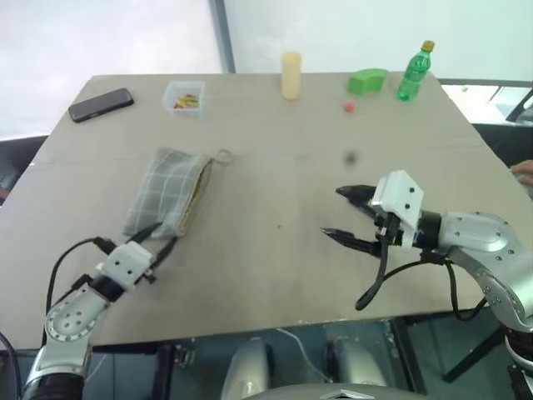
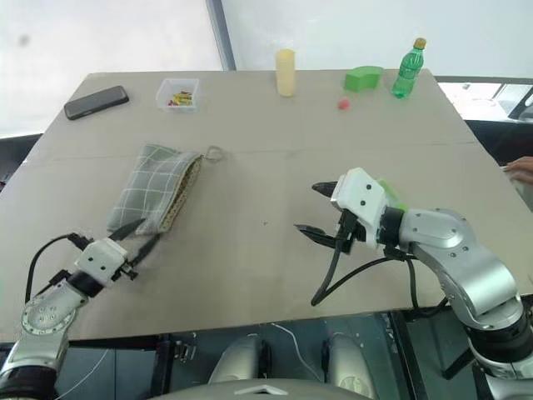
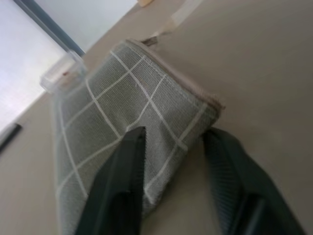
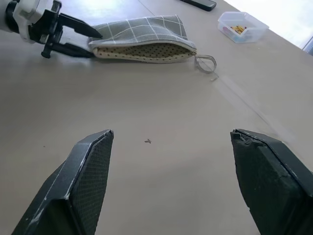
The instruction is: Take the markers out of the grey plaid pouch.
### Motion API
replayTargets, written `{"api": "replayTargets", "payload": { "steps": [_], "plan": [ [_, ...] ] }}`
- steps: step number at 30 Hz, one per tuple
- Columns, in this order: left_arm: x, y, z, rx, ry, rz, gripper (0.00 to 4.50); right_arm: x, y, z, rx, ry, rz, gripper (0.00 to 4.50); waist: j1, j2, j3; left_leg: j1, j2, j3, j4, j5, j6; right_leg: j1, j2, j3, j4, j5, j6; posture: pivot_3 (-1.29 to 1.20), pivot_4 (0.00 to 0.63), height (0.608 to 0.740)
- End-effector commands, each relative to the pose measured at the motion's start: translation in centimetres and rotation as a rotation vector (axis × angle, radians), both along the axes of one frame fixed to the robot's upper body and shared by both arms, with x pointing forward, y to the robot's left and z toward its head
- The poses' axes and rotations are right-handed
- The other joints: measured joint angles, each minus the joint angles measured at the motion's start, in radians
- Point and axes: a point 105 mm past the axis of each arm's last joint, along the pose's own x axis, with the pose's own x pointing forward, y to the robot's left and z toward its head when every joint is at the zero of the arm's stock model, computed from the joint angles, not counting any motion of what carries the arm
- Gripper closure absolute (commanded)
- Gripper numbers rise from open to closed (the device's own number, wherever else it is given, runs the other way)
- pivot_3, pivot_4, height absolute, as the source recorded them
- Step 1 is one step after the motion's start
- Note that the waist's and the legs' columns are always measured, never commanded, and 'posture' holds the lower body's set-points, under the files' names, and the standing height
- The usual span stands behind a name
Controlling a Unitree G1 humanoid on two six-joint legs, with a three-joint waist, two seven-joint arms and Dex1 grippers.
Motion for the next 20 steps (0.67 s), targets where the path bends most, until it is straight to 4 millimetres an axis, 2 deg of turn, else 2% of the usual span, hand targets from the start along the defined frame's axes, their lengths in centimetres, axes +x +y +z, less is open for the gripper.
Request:
{"api": "replayTargets", "payload": {
  "steps": [1,3,6,9,14,15,20],
  "plan": [
    [-2.1,0.4,1.2,-0.176,0.058,-0.027,0.93,-0.2,-0.4,0.4,-0.004,-0.037,0.004,0.58,-0.009,-0.001,0.000,0.000,0.000,0.000,0.000,0.000,0.000,0.000,0.000,0.000,0.000,0.000,0.000,0.00,0.150,0.740],
    [-3.4,0.0,2.9,-0.285,0.084,-0.077,0.04,-0.2,-0.8,0.3,-0.004,-0.029,-0.004,0.58,-0.017,-0.002,0.000,0.000,0.001,0.000,-0.001,0.001,-0.001,0.000,0.000,0.000,-0.001,0.000,0.000,0.00,0.150,0.740],
    [-5.0,-1.4,5.4,-0.406,0.152,-0.161,0.04,-0.2,-2.3,0.1,-0.013,-0.010,-0.044,0.58,-0.013,-0.004,0.001,-0.001,0.001,-0.002,0.000,0.000,0.001,-0.001,0.000,-0.001,0.000,0.000,0.000,0.00,0.150,0.740],
    [-5.8,-3.8,6.1,-0.447,0.206,-0.214,0.04,-0.3,-4.2,-0.7,-0.053,0.010,-0.110,0.58,-0.002,-0.004,0.002,0.000,0.000,-0.003,0.000,-0.001,0.002,0.002,0.000,-0.001,-0.001,0.000,0.000,0.00,0.150,0.740],
    [-5.2,-6.1,5.2,-0.522,0.283,-0.172,0.04,-0.7,-8.0,-1.2,-0.056,0.047,-0.303,0.58,0.008,-0.004,0.002,0.002,-0.001,-0.003,0.001,-0.001,0.002,0.004,0.000,0.000,-0.002,0.000,0.000,0.00,0.150,0.740],
    [-5.0,-6.3,5.1,-0.520,0.286,-0.158,0.00,-0.8,-8.8,-1.6,-0.072,0.055,-0.347,0.09,0.008,-0.004,0.002,0.002,-0.001,-0.003,0.001,-0.001,0.002,0.004,0.001,0.000,-0.002,0.000,0.000,0.00,0.150,0.740],
    [-4.3,-6.0,5.0,-0.545,0.290,-0.135,0.00,-1.5,-10.7,-2.4,-0.081,0.046,-0.489,0.04,0.008,-0.005,0.001,0.002,0.001,-0.005,0.001,-0.001,0.002,0.004,0.004,0.000,-0.002,0.000,0.000,0.00,0.150,0.740]
  ]
}}
